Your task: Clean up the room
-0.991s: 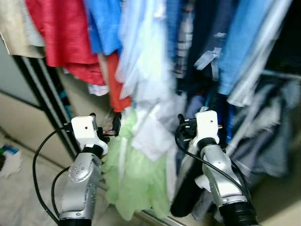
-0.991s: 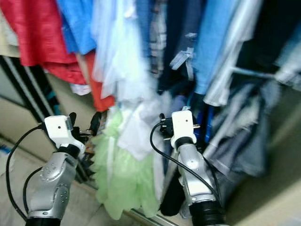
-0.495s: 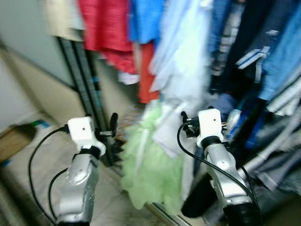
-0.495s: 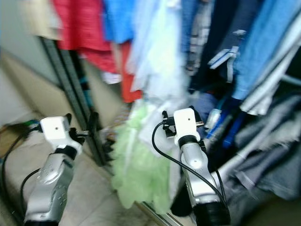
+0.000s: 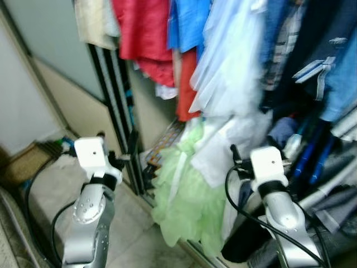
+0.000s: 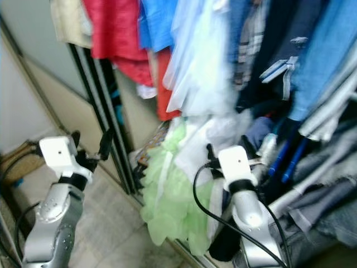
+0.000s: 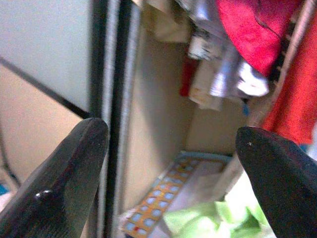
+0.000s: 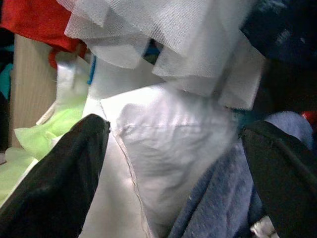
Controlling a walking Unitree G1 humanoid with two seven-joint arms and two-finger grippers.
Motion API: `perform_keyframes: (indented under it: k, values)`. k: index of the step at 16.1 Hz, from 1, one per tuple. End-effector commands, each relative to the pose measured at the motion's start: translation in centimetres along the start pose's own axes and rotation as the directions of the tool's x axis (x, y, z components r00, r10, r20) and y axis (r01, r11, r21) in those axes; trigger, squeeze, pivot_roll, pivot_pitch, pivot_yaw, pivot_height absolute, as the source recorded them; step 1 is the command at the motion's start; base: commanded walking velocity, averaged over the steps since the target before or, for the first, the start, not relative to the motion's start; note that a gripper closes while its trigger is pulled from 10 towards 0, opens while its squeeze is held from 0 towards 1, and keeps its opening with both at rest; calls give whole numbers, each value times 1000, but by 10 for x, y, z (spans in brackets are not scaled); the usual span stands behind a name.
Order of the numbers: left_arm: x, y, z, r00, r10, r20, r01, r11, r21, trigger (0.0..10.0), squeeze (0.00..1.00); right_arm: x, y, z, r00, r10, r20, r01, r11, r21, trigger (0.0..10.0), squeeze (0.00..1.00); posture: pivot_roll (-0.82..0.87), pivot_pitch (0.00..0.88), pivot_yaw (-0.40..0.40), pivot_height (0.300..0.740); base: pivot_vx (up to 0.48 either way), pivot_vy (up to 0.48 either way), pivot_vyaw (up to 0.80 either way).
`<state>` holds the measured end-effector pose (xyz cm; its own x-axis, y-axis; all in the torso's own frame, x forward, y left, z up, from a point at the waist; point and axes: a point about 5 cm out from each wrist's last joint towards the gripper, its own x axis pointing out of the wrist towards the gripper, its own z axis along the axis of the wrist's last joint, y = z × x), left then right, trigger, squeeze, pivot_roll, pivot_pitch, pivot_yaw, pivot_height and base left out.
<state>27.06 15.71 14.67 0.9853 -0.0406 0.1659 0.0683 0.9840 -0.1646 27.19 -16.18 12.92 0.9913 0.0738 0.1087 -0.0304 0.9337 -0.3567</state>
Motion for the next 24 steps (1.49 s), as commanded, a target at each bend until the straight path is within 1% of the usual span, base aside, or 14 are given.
perform_keyframes:
  k: [1,5,9,13,15,20,22,24]
  values:
    - [-3,3,1,1000,18,-8,-18,1000,1,10000,0,0,4,9,999,20,36,-20,1000,9,10000,0,-70,0,17,740,0,0,800]
    - [-7,0,1,999,24,-28,-24,1000,-6,10000,0,0,12,14,998,47,40,-48,999,18,10000,0,-58,0,16,740,0,0,800]
    - [-8,2,2,999,32,-32,-33,999,-7,10000,0,3,10,14,999,34,34,-36,999,32,10000,0,-55,0,18,740,0,0,800]
    - [-7,1,2,999,33,-41,-33,999,-8,10000,0,5,14,16,999,37,38,-38,998,43,10000,0,-55,0,18,740,0,0,800]
    - [-6,0,2,998,37,-42,-38,999,-7,10000,0,10,14,18,998,34,47,-36,998,44,10000,0,-56,0,20,740,0,0,800]
    - [-4,1,2,998,57,-34,-58,998,-3,10000,0,14,14,20,998,40,57,-43,998,42,10000,0,-56,0,15,740,0,0,800]
    - [-2,5,2,995,92,-28,-92,996,0,10000,0,18,14,22,997,40,67,-43,998,40,10000,0,-66,0,23,740,0,0,800]
    - [3,7,0,995,97,-31,-97,995,4,10000,0,25,10,28,995,27,100,-30,999,30,10000,0,-87,0,40,740,0,0,800]
